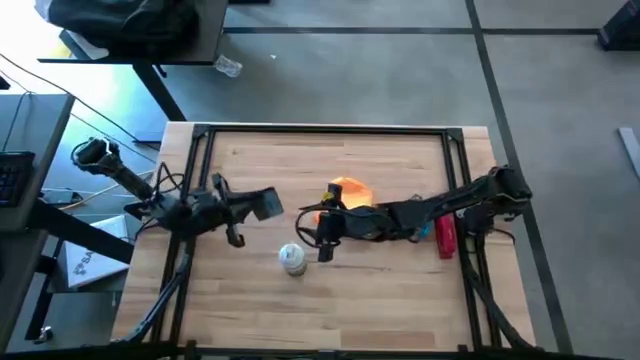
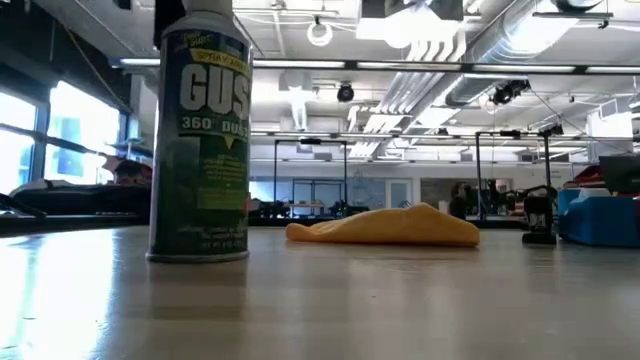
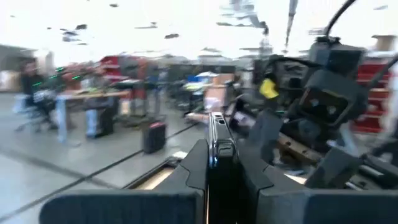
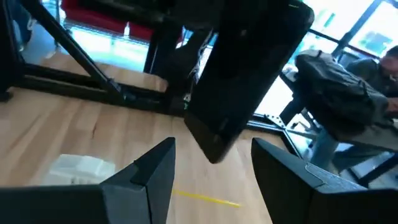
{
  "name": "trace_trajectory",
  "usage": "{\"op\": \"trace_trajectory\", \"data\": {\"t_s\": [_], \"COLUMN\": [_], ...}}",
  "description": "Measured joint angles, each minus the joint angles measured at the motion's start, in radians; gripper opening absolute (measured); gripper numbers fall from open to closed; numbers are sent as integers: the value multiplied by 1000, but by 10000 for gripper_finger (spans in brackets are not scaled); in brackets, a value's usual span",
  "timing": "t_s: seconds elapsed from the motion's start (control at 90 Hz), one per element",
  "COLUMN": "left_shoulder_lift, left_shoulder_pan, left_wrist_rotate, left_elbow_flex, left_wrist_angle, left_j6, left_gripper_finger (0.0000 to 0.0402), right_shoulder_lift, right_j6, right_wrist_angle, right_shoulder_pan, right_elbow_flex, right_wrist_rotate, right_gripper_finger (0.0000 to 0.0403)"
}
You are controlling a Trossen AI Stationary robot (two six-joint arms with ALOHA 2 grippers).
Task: Apply microfiber cloth
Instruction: Spray the black cellphone using the spray bottle
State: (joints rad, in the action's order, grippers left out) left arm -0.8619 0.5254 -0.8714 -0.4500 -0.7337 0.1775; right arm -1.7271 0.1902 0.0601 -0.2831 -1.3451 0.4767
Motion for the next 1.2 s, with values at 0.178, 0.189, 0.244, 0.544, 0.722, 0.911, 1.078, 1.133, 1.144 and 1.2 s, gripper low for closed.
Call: {"op": "trace_trajectory", "data": {"t_s": [0.178,0.189,0.244,0.544,0.722,0.911,1.078,1.133,1.144,1.2], "left_shoulder_lift": [-2,-3,-11,-57,-101,-147,-181,-192,-195,-205], "left_shoulder_pan": [-208,-219,-277,-526,-607,-637,-637,-637,-637,-637], "left_wrist_rotate": [223,236,300,612,704,734,736,736,736,736], "left_elbow_flex": [0,0,0,0,1,1,1,1,1,1], "left_wrist_angle": [165,169,172,155,151,82,20,12,10,8], "left_j6": [-177,-181,-193,-253,-279,-282,-281,-281,-281,-281], "left_gripper_finger": [14,14,14,14,14,14,14,14,14,14], "right_shoulder_lift": [-9,-11,-21,-122,-122,-122,-122,-128,-129,-133], "right_j6": [-123,-130,-147,-45,-4,17,18,15,14,12], "right_wrist_angle": [-117,-123,-130,0,73,117,128,144,148,159], "right_shoulder_pan": [-36,-37,-43,-38,-24,-3,5,8,8,9], "right_elbow_flex": [1,1,1,3,2,2,2,2,2,2], "right_wrist_rotate": [63,66,71,73,73,64,2,-35,-40,-53], "right_gripper_finger": [180,180,180,180,180,180,180,180,180,180]}}
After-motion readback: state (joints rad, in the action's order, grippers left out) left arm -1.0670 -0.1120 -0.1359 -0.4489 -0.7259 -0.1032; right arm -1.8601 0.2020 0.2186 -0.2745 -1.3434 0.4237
